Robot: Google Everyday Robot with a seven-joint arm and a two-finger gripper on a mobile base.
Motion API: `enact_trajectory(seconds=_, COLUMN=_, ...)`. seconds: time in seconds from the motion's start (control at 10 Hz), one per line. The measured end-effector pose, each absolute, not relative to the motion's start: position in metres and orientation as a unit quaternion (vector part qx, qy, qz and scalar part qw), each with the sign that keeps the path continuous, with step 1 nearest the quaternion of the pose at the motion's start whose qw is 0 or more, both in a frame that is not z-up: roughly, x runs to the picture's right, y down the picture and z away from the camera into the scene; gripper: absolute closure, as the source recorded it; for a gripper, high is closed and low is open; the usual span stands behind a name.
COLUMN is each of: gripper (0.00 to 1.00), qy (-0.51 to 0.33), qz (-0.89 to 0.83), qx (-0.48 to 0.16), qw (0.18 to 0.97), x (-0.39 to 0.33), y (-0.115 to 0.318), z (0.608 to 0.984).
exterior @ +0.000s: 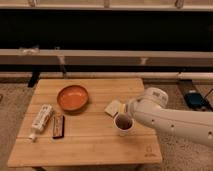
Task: Place the pepper in the ceramic cup
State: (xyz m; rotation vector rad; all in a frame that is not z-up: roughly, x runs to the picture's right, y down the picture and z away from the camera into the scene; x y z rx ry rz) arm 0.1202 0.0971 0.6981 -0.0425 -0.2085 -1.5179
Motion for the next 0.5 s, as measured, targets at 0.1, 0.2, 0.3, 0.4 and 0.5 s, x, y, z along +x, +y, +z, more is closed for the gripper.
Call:
enact_trajectory(seconds=0.1, gripper=0.38, qy=-0.092, qz=-0.691, qx=-0.016, qw=0.716, x=0.120, y=0.094, z=0.693)
enact_trajectory(seconds=0.2, gripper=0.38, qy=-0.092, qz=-0.704, qx=-0.008, qw=0.704, x=0.117, y=0.088, z=0.686)
enact_trajectory(seconds=0.3, gripper=0.38, qy=-0.100, qz=-0.716, qx=-0.007, qw=0.690, x=0.115, y=0.086, z=0.684)
enact_trajectory(seconds=0.4, gripper=0.38, qy=-0.127, qz=-0.739, qx=-0.008, qw=0.661, x=0.106, y=0.085, z=0.685)
enact_trajectory(seconds=0.5, gripper=0.38, qy=-0.155, qz=-0.759, qx=-0.004, qw=0.633, x=0.094, y=0.083, z=0.684)
